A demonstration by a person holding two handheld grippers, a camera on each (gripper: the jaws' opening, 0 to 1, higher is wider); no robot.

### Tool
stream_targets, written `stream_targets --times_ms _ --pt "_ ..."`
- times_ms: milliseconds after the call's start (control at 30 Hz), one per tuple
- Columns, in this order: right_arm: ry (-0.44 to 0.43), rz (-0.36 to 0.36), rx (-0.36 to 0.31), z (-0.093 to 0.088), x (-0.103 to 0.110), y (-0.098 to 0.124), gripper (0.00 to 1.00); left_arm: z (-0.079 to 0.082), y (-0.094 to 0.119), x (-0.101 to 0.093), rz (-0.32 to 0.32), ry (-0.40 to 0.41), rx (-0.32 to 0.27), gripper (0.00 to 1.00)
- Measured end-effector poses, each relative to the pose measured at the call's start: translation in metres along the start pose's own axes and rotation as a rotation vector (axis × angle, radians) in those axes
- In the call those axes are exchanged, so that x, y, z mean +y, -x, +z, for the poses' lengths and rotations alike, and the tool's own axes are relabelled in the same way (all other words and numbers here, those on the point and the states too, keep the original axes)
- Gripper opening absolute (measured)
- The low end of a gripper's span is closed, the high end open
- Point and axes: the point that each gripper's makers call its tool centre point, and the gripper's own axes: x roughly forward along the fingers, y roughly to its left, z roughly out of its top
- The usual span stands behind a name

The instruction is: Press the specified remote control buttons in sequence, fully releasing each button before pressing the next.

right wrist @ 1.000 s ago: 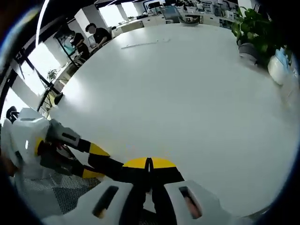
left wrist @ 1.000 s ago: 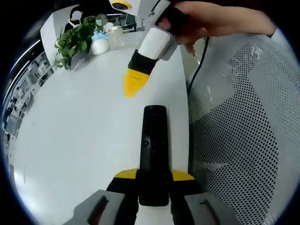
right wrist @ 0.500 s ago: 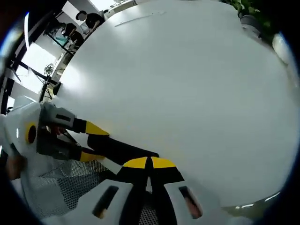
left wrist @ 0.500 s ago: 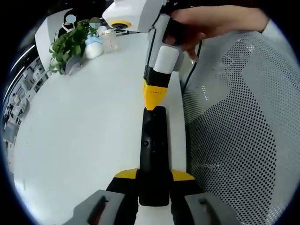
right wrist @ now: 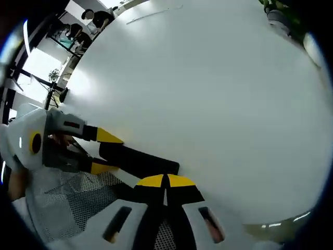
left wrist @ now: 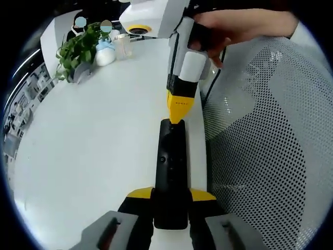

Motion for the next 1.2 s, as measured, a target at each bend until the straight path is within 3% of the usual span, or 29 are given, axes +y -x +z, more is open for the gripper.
stream_targets --times_ms 400,800,1200 --pt "0.035 -0.012 -0.006 -0.0013 0.0052 -0.0005 0.0 0.0008 -0.0001 0.0008 -0.002 0.003 -0.012 0.24" --pt "-0.025 0.014 -0.011 -0.0006 0.0041 0.0006 0.0 0.0016 -0.0007 0.0016 -0.002 0.019 -0.023 0.24" --pt "-0.015 0.025 0.013 -0.0042 0.009 -0.0001 0.0 0.0022 -0.0007 0.0015 0.002 0.027 -0.037 0.25"
